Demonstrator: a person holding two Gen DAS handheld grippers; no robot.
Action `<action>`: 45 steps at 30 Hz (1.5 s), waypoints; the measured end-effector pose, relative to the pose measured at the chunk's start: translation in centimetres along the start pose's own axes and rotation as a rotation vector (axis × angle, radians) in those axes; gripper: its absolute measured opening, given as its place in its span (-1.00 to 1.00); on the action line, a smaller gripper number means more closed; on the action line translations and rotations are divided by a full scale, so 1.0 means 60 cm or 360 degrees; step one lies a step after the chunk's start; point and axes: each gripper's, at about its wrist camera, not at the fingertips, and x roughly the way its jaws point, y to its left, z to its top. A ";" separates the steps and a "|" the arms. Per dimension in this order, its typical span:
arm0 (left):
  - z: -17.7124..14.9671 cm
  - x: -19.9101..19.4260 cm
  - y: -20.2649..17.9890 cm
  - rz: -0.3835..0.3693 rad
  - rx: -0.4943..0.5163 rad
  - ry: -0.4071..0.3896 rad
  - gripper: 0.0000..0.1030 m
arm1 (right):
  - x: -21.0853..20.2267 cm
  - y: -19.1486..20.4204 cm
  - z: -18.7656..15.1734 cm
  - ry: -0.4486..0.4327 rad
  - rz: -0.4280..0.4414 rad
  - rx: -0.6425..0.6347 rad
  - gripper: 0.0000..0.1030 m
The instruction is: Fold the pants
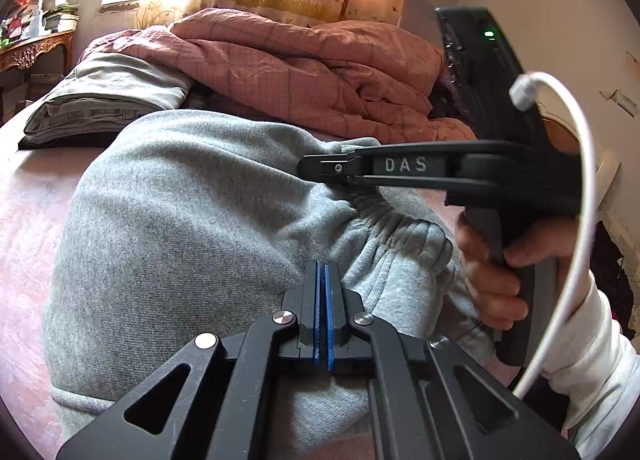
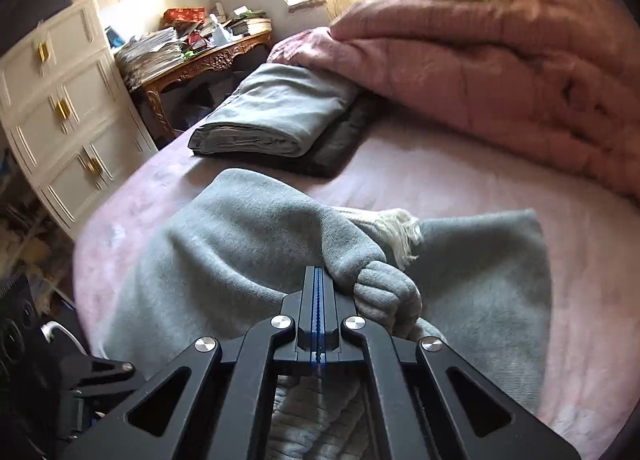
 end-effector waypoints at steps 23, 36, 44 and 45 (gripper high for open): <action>-0.008 -0.006 -0.002 -0.0007 0.0007 -0.0025 -0.99 | -0.018 0.028 0.045 -0.0142 0.0033 -0.0118 -0.67; -0.009 -0.006 -0.005 -0.0005 0.0019 -0.0034 -0.99 | 0.002 0.035 0.029 -0.0046 0.0024 -0.0347 -0.07; -0.011 -0.007 -0.008 0.0002 0.0030 -0.0043 -0.99 | 0.007 0.018 0.028 -0.0101 -0.0141 -0.0315 -0.25; -0.012 -0.008 -0.009 0.0003 0.0031 -0.0045 -0.99 | 0.010 0.013 0.028 -0.0102 -0.0155 -0.0303 -0.29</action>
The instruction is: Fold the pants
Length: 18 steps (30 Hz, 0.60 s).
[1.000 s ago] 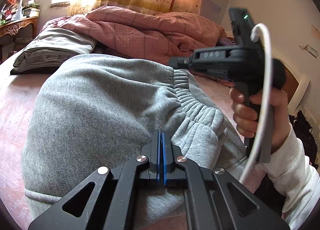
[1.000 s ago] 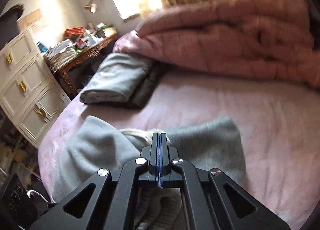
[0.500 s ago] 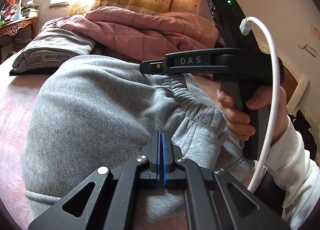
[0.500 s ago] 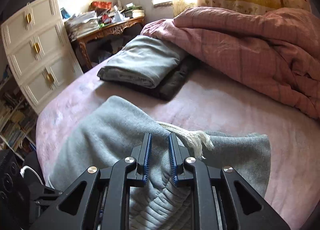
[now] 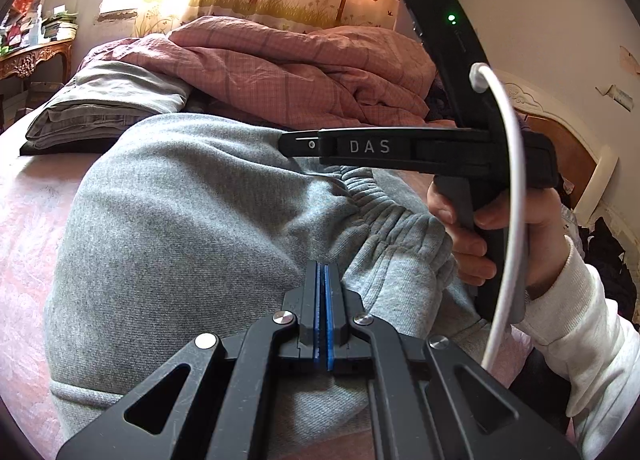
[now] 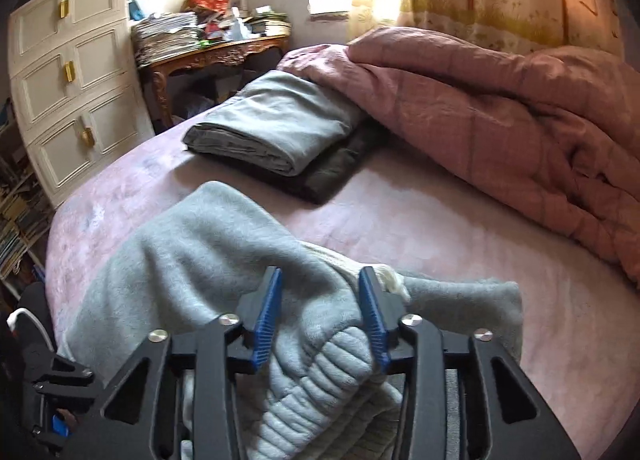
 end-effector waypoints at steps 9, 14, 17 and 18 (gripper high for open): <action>0.000 -0.001 0.000 -0.0007 -0.0007 0.0000 -0.99 | -0.020 -0.016 0.000 -0.0122 0.0043 0.0095 -0.88; 0.000 0.000 0.000 -0.0005 -0.0008 0.0000 -0.99 | -0.049 -0.013 0.008 -0.0258 0.0006 0.0127 -0.91; 0.000 0.000 0.000 -0.0007 -0.0009 0.0004 -0.99 | -0.026 -0.016 0.005 -0.0166 -0.0054 0.0153 -0.91; 0.001 0.000 0.000 -0.0007 -0.0008 0.0006 -0.99 | -0.015 -0.017 0.002 -0.0118 -0.0066 0.0168 -0.91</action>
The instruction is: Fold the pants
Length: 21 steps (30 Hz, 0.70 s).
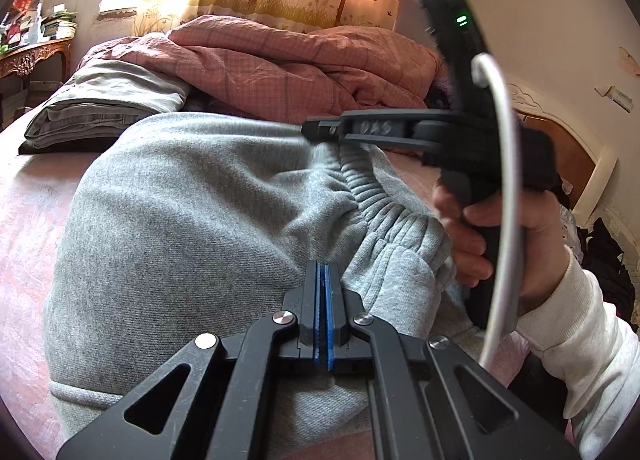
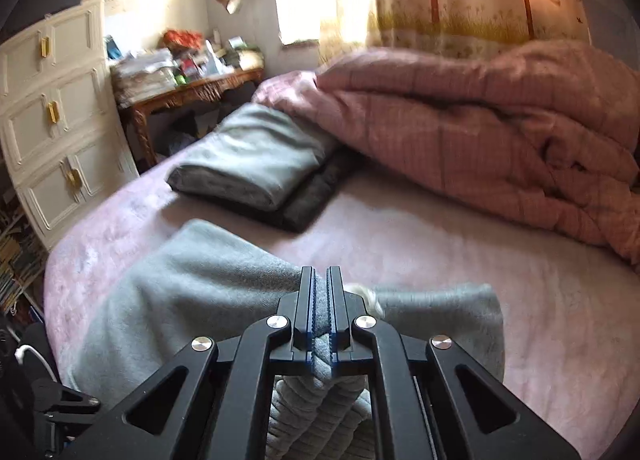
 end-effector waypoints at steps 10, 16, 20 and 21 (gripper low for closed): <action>0.003 0.000 0.000 0.0002 0.0000 -0.0001 -0.99 | 0.019 -0.028 -0.004 0.0074 0.0068 0.0107 -0.90; -0.003 -0.001 -0.004 0.0018 0.0033 -0.0025 -0.99 | -0.033 -0.011 -0.001 -0.0004 0.0107 0.0096 -0.85; -0.007 -0.002 -0.009 0.0039 0.0055 -0.0036 -0.99 | -0.048 0.013 -0.012 0.0058 0.0188 0.0078 -0.85; -0.006 -0.002 -0.008 0.0037 0.0055 -0.0037 -0.99 | -0.045 0.019 -0.017 0.0092 0.0211 0.0078 -0.85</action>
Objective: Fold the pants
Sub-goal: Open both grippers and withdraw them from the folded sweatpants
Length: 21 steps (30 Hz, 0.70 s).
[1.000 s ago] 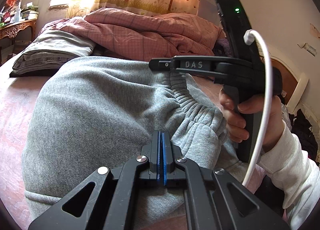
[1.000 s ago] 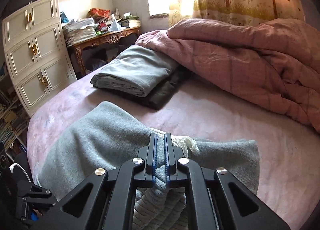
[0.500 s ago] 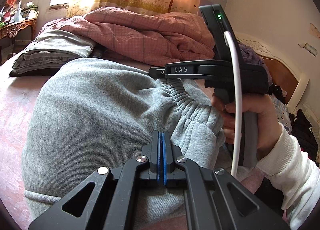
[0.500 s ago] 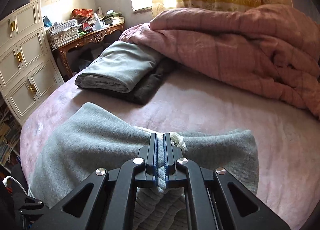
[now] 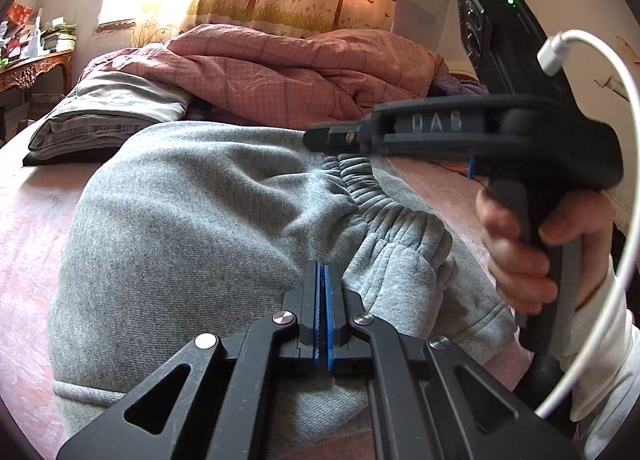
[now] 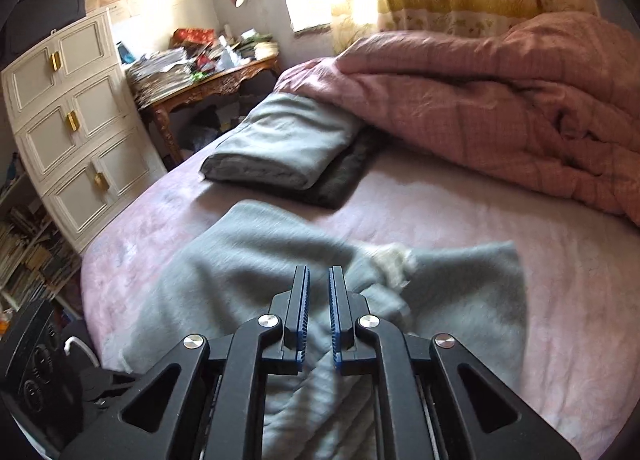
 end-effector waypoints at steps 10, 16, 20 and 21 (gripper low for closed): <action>-0.003 -0.006 -0.003 0.0010 0.0034 -0.0022 -0.98 | 0.036 0.009 -0.037 0.0122 -0.0045 -0.0013 -0.85; -0.017 -0.046 -0.023 0.0118 0.0159 -0.0221 -0.78 | -0.027 -0.007 -0.040 -0.0100 -0.0034 0.0050 -0.85; -0.007 -0.057 -0.015 0.0080 0.0139 -0.0234 -0.66 | -0.067 -0.026 -0.045 -0.0255 -0.0095 0.0109 -0.85; -0.003 -0.061 -0.009 0.0078 0.0121 -0.0239 -0.64 | -0.075 -0.029 -0.046 -0.0279 -0.0114 0.0112 -0.85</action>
